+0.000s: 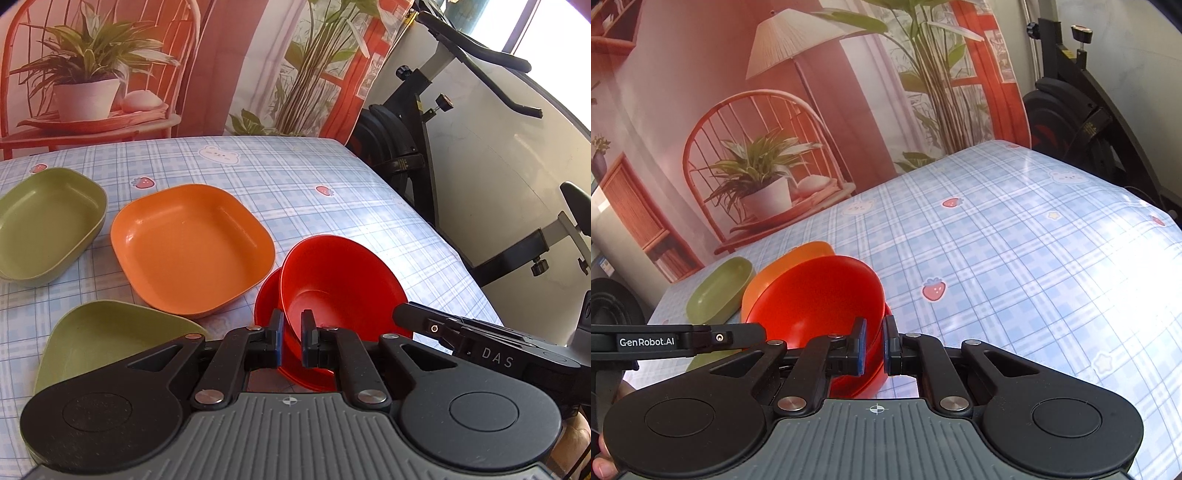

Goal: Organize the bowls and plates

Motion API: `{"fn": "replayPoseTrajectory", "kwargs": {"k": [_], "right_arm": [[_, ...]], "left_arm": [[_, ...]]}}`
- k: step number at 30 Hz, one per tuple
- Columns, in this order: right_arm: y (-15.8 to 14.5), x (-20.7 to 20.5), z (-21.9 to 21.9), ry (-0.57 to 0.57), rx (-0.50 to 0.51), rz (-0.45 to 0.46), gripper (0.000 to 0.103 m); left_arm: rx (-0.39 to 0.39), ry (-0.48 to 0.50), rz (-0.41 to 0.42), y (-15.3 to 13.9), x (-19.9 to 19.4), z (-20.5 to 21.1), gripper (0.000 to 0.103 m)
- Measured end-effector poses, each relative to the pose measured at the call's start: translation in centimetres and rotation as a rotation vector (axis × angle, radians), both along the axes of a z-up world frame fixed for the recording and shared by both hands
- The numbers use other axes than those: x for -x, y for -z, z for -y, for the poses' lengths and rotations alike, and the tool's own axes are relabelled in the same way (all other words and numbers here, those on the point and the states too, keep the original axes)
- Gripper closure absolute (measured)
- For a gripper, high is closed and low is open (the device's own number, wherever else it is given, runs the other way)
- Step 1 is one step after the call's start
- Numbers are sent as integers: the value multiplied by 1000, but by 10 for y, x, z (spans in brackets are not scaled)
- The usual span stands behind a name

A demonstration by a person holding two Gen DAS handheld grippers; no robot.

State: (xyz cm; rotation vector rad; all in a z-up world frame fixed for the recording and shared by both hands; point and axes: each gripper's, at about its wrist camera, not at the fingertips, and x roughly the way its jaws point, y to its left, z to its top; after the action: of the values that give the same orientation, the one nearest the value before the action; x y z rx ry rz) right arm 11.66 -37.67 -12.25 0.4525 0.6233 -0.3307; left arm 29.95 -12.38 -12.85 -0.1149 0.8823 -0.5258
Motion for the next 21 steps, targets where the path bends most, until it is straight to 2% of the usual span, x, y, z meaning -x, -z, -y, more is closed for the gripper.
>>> {"fn": "replayPoseTrajectory", "kwargs": {"k": [21], "right_arm": [[4, -3, -5, -12, 24, -23, 94]], "left_arm": [[-38, -4, -22, 9, 2, 2, 92]]}}
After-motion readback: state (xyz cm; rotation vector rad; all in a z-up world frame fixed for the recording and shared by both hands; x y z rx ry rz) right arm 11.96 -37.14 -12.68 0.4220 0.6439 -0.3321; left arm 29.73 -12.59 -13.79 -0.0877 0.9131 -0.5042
